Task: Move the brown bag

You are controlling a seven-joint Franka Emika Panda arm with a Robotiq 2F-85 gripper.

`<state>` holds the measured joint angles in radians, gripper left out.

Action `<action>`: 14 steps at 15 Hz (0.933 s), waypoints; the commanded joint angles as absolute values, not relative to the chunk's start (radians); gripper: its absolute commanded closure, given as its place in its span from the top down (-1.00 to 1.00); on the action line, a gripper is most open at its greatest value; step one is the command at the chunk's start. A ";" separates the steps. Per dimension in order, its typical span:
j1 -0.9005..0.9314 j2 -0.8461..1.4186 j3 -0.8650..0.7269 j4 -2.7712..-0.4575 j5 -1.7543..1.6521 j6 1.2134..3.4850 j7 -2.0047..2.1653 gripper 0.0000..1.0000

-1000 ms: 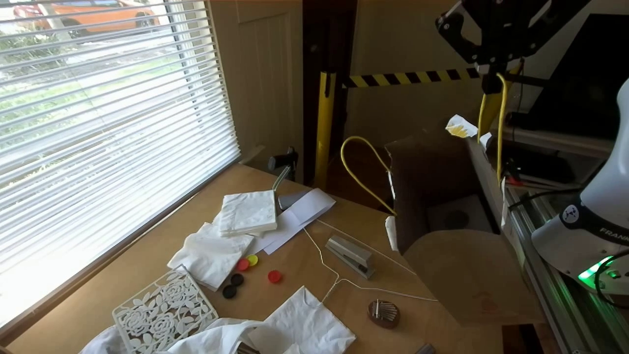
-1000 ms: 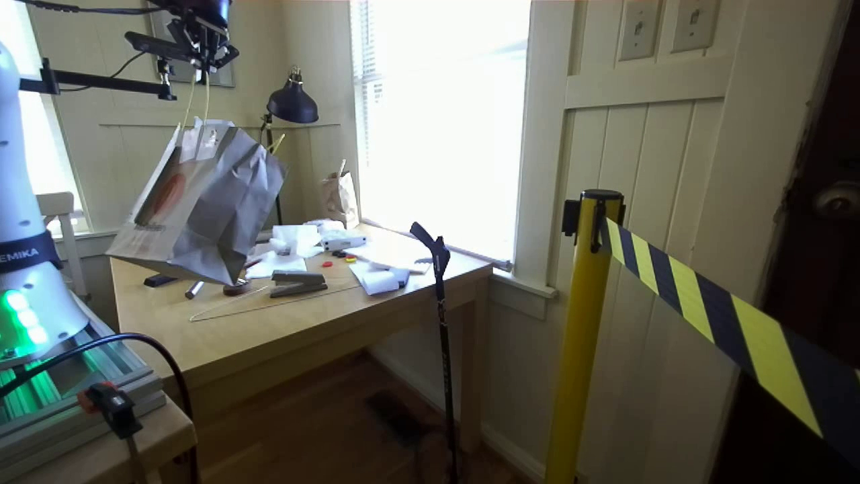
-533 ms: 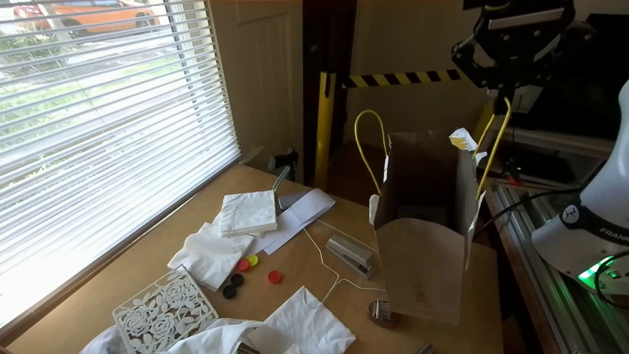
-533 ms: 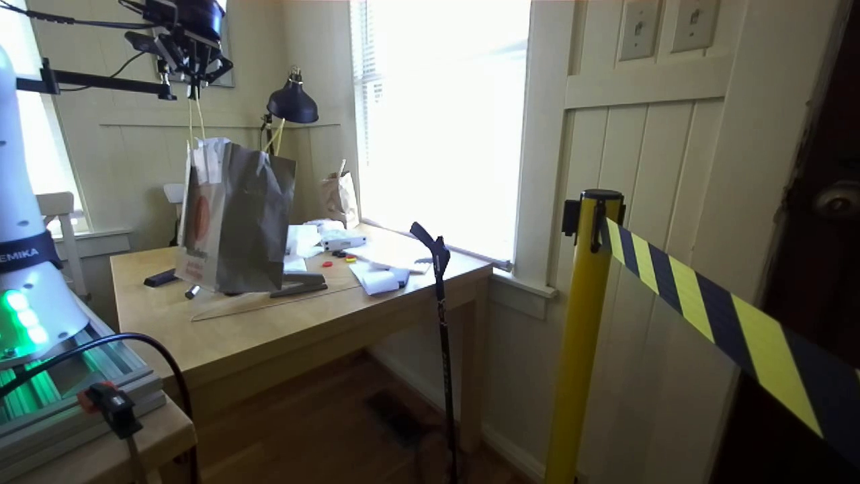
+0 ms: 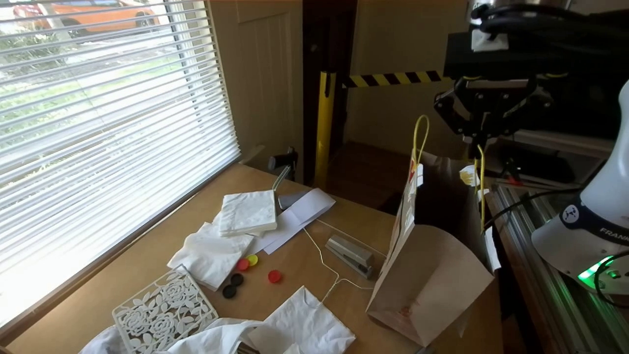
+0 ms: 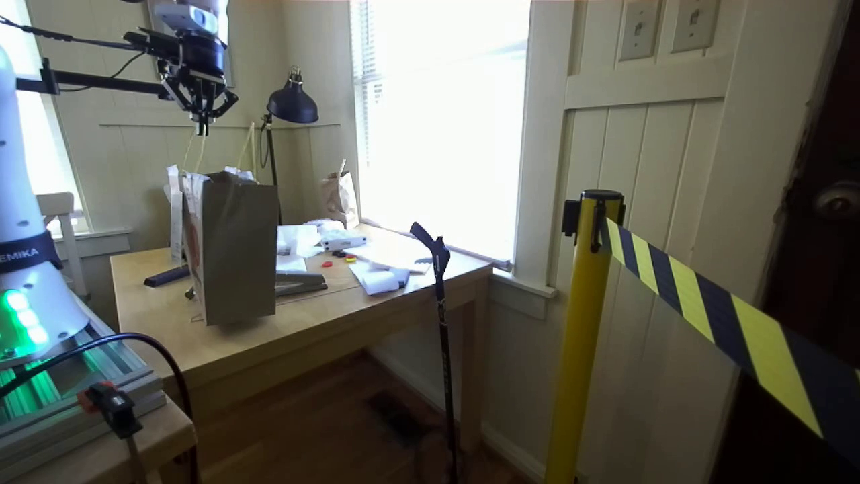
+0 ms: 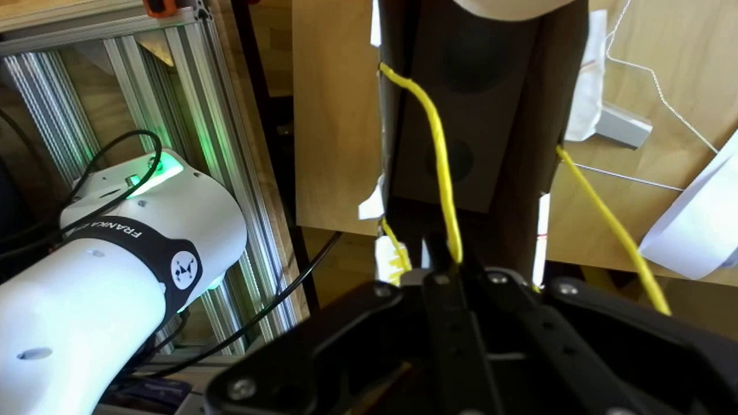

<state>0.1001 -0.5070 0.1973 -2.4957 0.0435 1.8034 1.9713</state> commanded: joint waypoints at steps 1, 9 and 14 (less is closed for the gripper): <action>0.097 -0.523 0.205 -2.531 0.085 1.827 1.955 -0.30; 0.085 -0.548 0.205 -2.290 0.094 1.373 1.984 0.80; 0.066 -0.608 0.174 -2.123 -0.001 1.207 1.834 1.00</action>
<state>0.0888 -0.5742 0.1905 -2.2054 0.0532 1.2788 1.9382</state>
